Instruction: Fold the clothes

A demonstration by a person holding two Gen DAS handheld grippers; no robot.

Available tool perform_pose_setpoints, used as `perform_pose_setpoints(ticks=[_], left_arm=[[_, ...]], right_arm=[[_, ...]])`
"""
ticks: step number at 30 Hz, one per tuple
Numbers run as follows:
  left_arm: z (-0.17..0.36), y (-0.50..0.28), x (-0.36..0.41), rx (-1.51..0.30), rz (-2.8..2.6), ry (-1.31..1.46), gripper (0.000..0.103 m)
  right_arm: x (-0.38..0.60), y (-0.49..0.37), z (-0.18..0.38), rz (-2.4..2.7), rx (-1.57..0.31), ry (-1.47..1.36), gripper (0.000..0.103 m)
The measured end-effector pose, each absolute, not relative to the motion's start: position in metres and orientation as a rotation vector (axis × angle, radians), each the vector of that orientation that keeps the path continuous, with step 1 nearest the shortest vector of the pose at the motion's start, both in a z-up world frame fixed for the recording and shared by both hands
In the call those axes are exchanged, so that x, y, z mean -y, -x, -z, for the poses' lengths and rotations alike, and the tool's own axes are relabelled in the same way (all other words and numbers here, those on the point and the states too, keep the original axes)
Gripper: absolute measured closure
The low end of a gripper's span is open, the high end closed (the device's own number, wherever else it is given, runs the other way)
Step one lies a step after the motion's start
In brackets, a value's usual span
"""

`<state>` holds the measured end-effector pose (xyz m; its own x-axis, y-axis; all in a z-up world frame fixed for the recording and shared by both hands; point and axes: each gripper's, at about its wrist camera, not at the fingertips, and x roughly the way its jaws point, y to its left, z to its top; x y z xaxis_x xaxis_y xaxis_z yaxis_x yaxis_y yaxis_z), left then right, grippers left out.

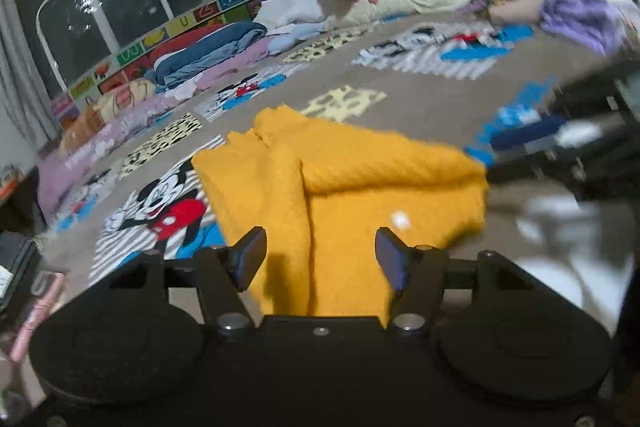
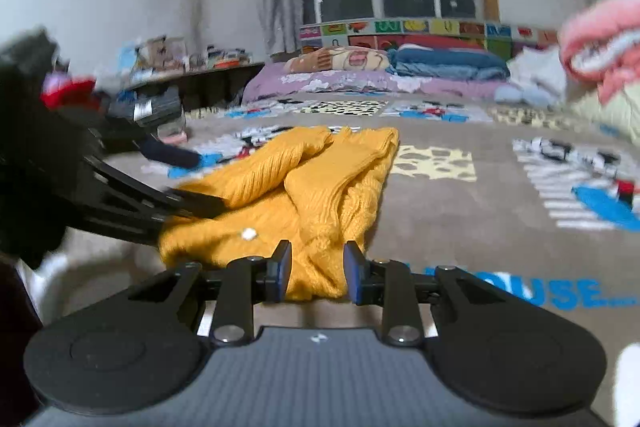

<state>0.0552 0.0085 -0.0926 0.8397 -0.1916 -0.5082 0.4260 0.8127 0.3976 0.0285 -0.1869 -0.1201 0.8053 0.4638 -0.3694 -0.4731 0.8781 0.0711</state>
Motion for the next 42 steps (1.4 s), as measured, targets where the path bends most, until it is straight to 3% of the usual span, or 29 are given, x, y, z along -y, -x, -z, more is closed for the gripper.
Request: perform_pose_setpoints(ticks=[3, 8, 12, 16, 26, 28, 29, 32, 37, 42], left_arm=[[0.109, -0.035, -0.014, -0.472, 0.323, -0.638, 0.036], [0.136, -0.017, -0.020, -0.479, 0.266, -0.764, 0.036], [0.141, -0.015, -0.020, -0.445, 0.235, -0.783, 0.036], [0.147, -0.022, -0.017, -0.419, 0.210, -0.818, 0.035], [0.155, -0.050, -0.018, -0.373, 0.175, -0.769, 0.035], [0.154, -0.053, -0.019, -0.390, 0.171, -0.739, 0.042], [0.154, -0.052, -0.016, -0.400, 0.183, -0.731, 0.055], [0.152, -0.051, -0.009, -0.417, 0.191, -0.731, 0.069], [0.145, -0.043, -0.002, -0.432, 0.189, -0.719, 0.075], [0.131, -0.017, 0.002, -0.416, 0.212, -0.709, 0.076]], right_arm=[[0.179, -0.019, 0.125, -0.498, -0.373, 0.151, 0.073], [0.161, -0.011, 0.135, -0.465, -0.375, 0.355, 0.072], [0.147, -0.011, 0.142, -0.426, -0.374, 0.483, 0.071], [0.134, -0.011, 0.151, -0.399, -0.363, 0.590, 0.063], [0.119, -0.029, 0.160, -0.417, -0.300, 0.687, 0.062], [0.119, -0.032, 0.160, -0.419, -0.300, 0.680, 0.064], [0.120, -0.035, 0.158, -0.435, -0.316, 0.663, 0.067], [0.125, -0.042, 0.151, -0.477, -0.358, 0.608, 0.076], [0.127, -0.037, 0.138, -0.507, -0.343, 0.613, 0.080], [0.133, -0.015, 0.118, -0.512, -0.314, 0.598, 0.081]])
